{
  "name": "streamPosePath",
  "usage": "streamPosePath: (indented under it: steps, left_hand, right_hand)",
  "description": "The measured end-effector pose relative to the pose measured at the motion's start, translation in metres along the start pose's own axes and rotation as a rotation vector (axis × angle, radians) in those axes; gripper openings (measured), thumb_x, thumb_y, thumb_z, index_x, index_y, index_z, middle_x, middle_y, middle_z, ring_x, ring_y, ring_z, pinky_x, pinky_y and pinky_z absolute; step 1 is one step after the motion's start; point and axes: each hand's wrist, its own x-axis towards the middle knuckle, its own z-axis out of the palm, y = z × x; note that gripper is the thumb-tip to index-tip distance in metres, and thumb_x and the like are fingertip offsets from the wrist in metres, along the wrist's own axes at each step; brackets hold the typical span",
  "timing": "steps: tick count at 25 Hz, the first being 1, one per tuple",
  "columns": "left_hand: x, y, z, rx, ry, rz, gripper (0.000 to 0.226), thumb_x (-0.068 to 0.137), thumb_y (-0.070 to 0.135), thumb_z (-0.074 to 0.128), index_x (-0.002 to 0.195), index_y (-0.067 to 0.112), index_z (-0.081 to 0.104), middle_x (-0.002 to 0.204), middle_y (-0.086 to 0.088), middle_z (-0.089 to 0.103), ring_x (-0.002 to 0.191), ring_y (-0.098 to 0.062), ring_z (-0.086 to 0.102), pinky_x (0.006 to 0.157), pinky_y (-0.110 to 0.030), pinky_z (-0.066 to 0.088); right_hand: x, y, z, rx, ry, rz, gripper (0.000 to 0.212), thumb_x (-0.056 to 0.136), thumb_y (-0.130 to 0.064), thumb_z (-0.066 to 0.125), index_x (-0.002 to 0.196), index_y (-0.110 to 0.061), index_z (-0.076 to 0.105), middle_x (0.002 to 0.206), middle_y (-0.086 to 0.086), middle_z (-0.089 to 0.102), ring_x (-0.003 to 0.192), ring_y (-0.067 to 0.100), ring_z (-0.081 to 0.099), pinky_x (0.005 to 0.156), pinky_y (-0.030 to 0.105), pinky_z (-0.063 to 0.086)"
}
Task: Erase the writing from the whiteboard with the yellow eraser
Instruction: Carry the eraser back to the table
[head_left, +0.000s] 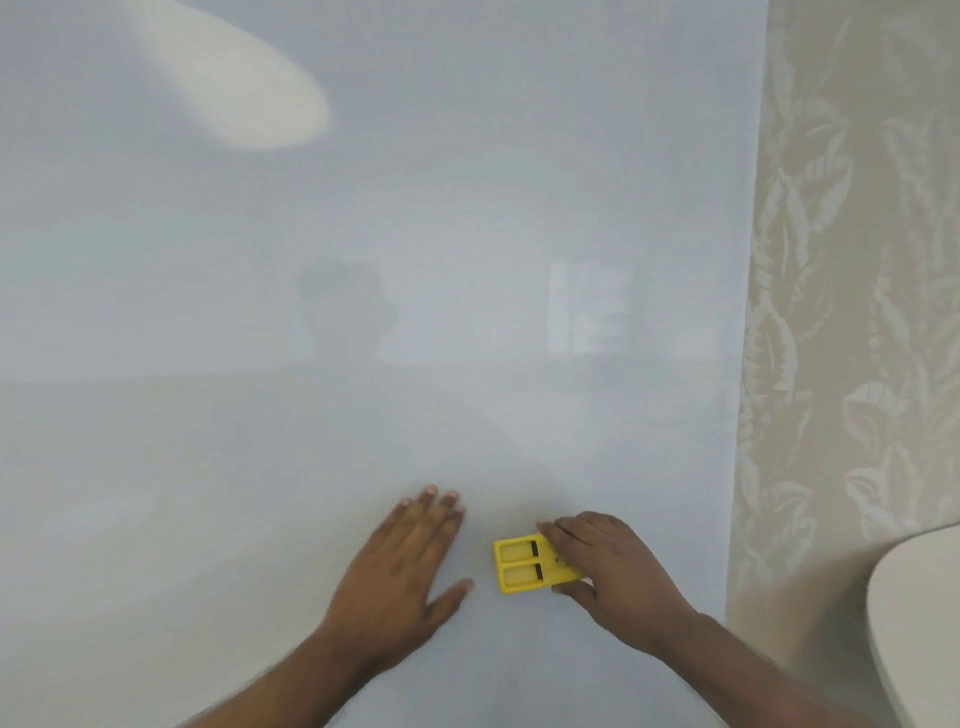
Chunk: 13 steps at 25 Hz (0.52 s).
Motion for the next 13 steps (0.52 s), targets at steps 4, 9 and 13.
streamPosePath:
  steps: [4,9,13]
  left_hand:
    - [0.036,0.064,0.016,-0.155,-0.1,0.137,0.082,0.072,0.064,0.063,0.138,0.017,0.053,0.131,0.005,0.062,0.118,-0.015,0.057,0.108,-0.031,0.036]
    - [0.074,0.104,0.032,-0.304,-0.132,0.154,0.072,0.059,0.058,0.082,0.119,0.024,0.061,0.106,0.012,0.064,0.088,-0.007,0.065,0.079,-0.022,0.055]
    - [0.107,0.147,0.039,-0.453,-0.173,0.18,0.074,0.053,0.06,0.086,0.116,0.028,0.062,0.106,0.015,0.061,0.082,-0.002,0.064,0.068,-0.016,0.054]
  right_hand:
    - [-0.017,-0.009,-0.017,-0.035,-0.051,0.028,0.069,0.073,-0.044,0.077,0.133,-0.024,0.049,0.115,-0.013,0.062,0.102,0.009,0.053,0.092,0.025,0.045]
    - [-0.05,0.005,-0.055,-0.153,-0.069,0.151,0.069,0.07,-0.053,0.076,0.128,-0.028,0.049,0.11,-0.018,0.061,0.097,0.005,0.055,0.086,0.021,0.047]
    - [-0.091,0.019,-0.097,-0.234,-0.086,0.284,0.07,0.072,-0.054,0.072,0.132,-0.029,0.047,0.115,-0.018,0.061,0.101,0.005,0.056,0.087,0.022,0.048]
